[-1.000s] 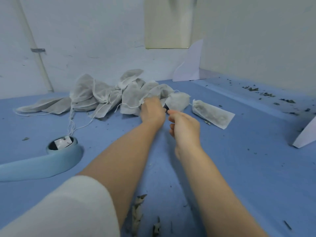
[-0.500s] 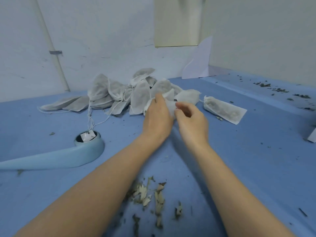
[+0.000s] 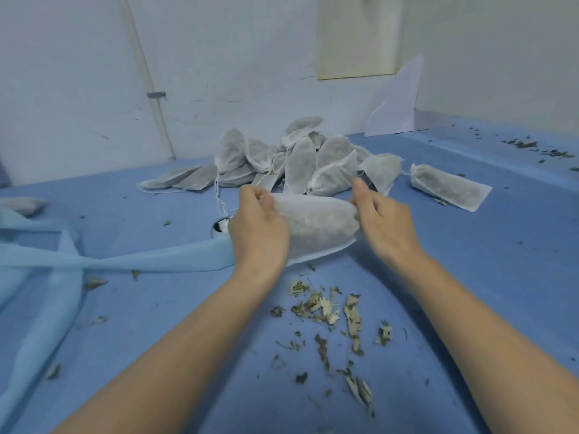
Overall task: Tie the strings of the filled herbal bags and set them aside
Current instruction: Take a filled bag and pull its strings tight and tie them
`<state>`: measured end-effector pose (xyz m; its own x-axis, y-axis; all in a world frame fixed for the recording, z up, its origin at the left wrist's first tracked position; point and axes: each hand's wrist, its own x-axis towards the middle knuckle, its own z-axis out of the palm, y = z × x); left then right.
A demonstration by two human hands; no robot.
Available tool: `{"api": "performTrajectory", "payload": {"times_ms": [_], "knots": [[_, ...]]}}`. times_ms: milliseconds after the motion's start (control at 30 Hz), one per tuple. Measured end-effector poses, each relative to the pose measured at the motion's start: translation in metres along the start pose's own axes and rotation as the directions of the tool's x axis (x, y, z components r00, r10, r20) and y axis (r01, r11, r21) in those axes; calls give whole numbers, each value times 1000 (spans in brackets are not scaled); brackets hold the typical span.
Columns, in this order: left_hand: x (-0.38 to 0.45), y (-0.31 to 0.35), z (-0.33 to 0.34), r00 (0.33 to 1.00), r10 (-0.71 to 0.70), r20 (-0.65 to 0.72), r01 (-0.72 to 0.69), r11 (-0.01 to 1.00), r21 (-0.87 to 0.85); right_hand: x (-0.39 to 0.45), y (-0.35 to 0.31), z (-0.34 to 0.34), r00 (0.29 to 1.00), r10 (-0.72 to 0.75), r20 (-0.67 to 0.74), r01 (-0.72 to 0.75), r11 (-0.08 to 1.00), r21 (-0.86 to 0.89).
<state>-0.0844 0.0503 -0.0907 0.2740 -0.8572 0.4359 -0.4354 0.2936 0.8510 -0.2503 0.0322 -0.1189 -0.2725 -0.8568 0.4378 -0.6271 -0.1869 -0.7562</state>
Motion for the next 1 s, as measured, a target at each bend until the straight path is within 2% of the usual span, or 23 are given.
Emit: {"api": "performTrajectory", "payload": {"times_ms": [100,200,267,333,400,500,600,700,867,933,1000], "knots": [[-6,-6,-14,999,23,26,-24,999,47,-1,-5,1,996,69,50,-64,993,-95],[-13,-5,-18,981,157,115,-177,965,192,-5,-12,5,999,36,37,-33,997,-76],[-17,1,-13,932,294,210,-348,886,305,-8,-18,10,999,12,37,-10,999,-39],[-21,9,-4,861,340,378,-463,832,306,-8,-22,13,999,17,38,-17,1000,9],[-23,15,8,826,302,476,-456,854,250,-8,-26,14,998,48,38,-52,995,91],[-19,19,20,853,229,469,-352,916,193,-7,-28,10,988,136,70,-151,939,308],[-13,16,23,866,197,461,-323,922,214,-7,-26,4,979,171,109,-202,860,469],[-10,11,21,837,216,502,-381,889,254,-4,-26,1,982,149,117,-186,880,437],[-9,6,17,824,306,476,-461,852,249,-6,-23,-4,999,42,27,-46,983,176],[-8,5,16,849,300,435,-422,881,215,-6,-24,-7,997,70,16,-71,991,113],[-5,3,15,875,267,403,-360,916,177,-3,-28,-11,980,193,41,-198,966,166]]}}
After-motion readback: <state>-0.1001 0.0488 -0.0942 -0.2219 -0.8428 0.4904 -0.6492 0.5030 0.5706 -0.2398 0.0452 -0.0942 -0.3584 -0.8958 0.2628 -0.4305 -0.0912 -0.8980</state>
